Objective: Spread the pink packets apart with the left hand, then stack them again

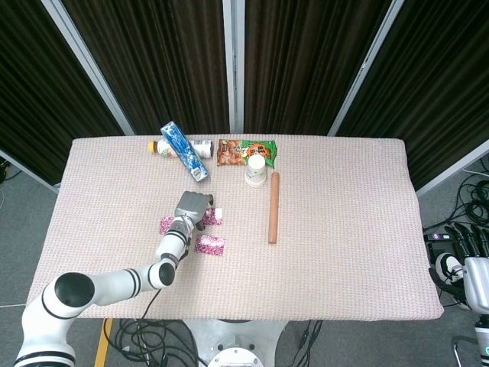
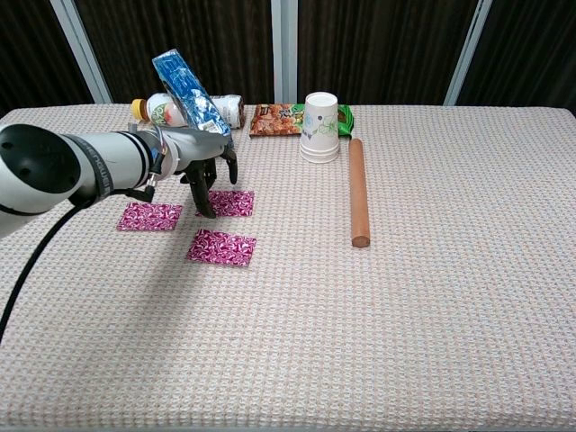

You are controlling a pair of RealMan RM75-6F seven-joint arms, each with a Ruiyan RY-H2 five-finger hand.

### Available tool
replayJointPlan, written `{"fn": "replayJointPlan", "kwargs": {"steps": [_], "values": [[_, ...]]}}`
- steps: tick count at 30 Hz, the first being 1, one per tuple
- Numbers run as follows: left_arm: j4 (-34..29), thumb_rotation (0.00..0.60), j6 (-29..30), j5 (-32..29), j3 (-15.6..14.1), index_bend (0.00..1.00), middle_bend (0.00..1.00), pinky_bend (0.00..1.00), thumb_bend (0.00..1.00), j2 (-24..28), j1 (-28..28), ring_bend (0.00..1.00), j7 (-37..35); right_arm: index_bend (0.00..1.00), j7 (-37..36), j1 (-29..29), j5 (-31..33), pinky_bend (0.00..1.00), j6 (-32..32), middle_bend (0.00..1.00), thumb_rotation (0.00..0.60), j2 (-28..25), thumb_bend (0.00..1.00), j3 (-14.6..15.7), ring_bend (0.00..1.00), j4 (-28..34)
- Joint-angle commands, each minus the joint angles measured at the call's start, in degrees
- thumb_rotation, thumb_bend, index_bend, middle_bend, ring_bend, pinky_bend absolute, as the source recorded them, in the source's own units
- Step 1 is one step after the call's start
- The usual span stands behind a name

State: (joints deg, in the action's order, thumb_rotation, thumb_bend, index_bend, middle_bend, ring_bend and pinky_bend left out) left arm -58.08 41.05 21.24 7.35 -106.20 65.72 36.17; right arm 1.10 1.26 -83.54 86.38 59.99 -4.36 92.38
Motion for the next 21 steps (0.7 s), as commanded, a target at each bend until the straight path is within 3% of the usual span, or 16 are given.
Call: {"fn": "replayJointPlan", "kwargs": {"steps": [1,21], "values": [[1.8,0.600,-0.6,-1.0,0.6,0.38,0.84,0.93,0.24,-1.3,0.6,0.83,1.1,0.13,-0.1,-0.1,0.2,0.00,0.0,0.09,0.497,0.0,0.16,0.0,0.00,-0.1],[5.9,0.600,-1.6,-0.7,1.8,0.40,0.84,0.93,0.25,-4.5,-0.2,0.83,4.1,0.13,-0.4,0.0,0.9,0.00,-0.6,0.09,0.494,0.1,0.16,-0.2,0.00,-0.7]]}}
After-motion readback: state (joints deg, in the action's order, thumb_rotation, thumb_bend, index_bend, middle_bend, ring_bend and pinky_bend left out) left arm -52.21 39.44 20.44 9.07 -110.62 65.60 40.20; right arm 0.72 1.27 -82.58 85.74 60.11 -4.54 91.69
